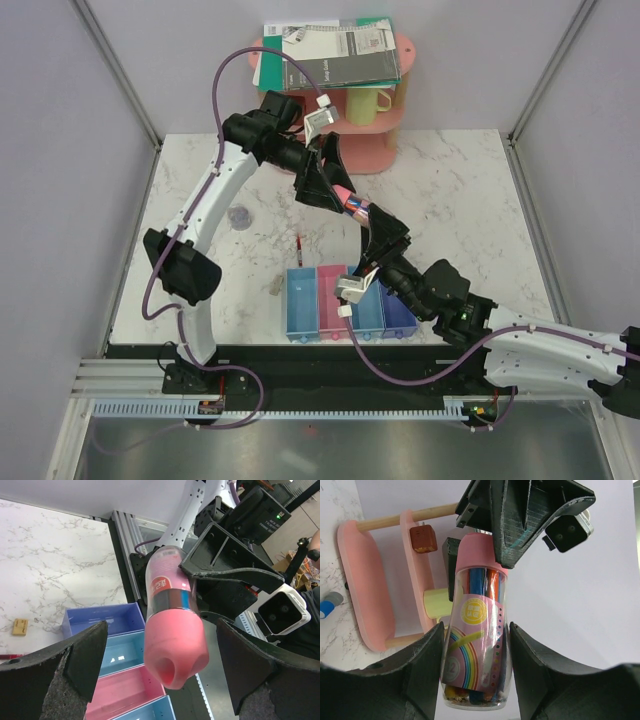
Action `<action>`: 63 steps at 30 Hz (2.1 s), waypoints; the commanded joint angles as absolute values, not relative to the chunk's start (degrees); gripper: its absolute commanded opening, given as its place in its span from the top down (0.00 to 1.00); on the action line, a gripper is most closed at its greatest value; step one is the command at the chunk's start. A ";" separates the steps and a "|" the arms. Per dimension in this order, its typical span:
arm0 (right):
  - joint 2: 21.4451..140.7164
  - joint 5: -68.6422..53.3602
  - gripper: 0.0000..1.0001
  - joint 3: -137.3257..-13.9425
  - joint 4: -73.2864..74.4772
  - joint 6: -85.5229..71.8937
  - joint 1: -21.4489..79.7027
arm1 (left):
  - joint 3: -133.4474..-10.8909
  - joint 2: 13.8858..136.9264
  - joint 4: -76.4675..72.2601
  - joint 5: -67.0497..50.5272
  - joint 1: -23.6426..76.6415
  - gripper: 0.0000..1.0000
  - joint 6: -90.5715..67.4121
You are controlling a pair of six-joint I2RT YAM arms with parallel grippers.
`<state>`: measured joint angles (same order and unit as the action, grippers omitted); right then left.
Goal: Sort the stationery into containers
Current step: Place the stationery in the storage box.
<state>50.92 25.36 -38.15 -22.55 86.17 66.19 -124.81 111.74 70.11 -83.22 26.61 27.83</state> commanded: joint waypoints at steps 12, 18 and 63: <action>50.10 24.96 1.00 -37.44 -27.68 85.87 66.53 | -125.16 108.90 67.94 -90.53 28.39 0.25 24.35; 50.45 24.78 1.00 -36.56 -29.18 86.22 66.53 | -124.10 108.11 66.71 -91.49 28.56 0.37 22.77; 50.01 25.13 0.02 -40.94 -22.33 81.75 65.65 | -116.90 101.16 64.60 -78.49 29.45 0.98 21.09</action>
